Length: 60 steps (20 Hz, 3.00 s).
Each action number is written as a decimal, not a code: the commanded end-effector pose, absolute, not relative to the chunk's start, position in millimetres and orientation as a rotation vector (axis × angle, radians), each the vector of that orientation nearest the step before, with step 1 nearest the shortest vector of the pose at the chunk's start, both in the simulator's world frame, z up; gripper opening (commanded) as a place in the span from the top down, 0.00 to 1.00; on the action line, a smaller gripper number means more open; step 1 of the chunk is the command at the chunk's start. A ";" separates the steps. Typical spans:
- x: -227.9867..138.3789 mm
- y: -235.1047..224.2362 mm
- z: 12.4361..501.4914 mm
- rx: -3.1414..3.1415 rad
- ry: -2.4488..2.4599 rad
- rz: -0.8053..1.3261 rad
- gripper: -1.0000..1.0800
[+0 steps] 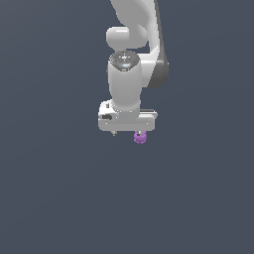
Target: Pick up the object and move it to a goal position.
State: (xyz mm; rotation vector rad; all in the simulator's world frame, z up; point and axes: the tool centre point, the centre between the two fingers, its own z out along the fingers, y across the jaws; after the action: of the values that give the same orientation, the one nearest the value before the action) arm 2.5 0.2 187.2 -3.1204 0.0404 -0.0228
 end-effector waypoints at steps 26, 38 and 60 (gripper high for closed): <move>-19.7 18.1 154.9 -3.123 0.048 0.002 0.04; -76.6 63.1 99.7 -3.138 0.083 0.001 0.04; -91.4 71.2 48.6 -3.140 0.088 0.000 0.04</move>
State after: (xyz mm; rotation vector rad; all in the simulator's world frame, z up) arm -91.3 71.3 54.7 -3.1404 0.0880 0.0015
